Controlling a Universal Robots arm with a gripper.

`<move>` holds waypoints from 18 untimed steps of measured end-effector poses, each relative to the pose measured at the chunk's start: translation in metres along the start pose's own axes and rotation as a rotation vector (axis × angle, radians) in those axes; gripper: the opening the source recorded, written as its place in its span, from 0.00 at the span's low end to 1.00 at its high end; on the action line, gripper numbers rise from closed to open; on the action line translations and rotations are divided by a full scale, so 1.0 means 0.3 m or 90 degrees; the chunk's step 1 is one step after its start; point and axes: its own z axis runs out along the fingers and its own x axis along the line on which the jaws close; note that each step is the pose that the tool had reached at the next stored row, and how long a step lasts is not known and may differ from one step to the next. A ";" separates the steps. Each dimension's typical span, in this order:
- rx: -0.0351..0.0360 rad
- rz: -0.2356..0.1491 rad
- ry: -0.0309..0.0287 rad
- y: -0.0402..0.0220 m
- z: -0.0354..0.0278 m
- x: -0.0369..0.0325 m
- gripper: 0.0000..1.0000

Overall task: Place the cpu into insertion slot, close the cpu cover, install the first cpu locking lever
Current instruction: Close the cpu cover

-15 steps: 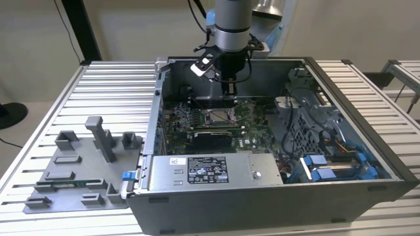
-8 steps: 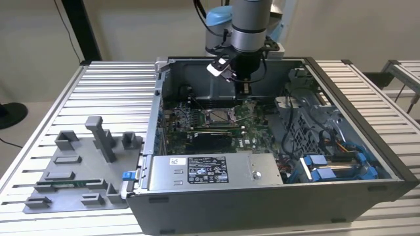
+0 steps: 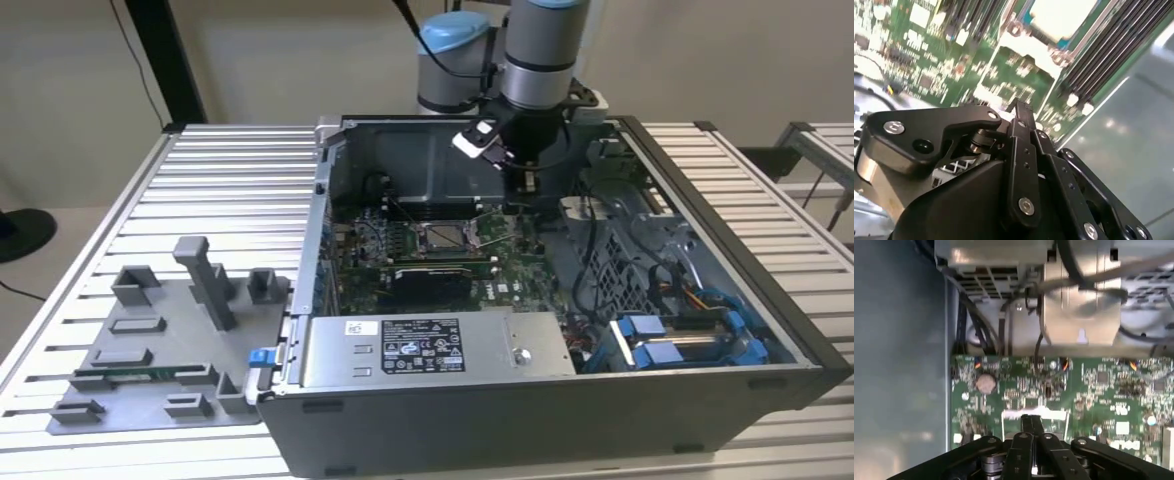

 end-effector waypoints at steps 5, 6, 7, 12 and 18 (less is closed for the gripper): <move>0.0007 0.000 0.0000 0.075 0.020 0.000 0.00; 0.0010 0.000 0.0001 0.087 0.023 0.000 0.00; 0.0010 0.000 0.0003 0.089 0.023 0.000 0.00; 0.0036 0.000 0.0016 0.101 0.030 -0.006 0.00; 0.0171 0.000 0.0012 0.100 0.051 -0.007 0.00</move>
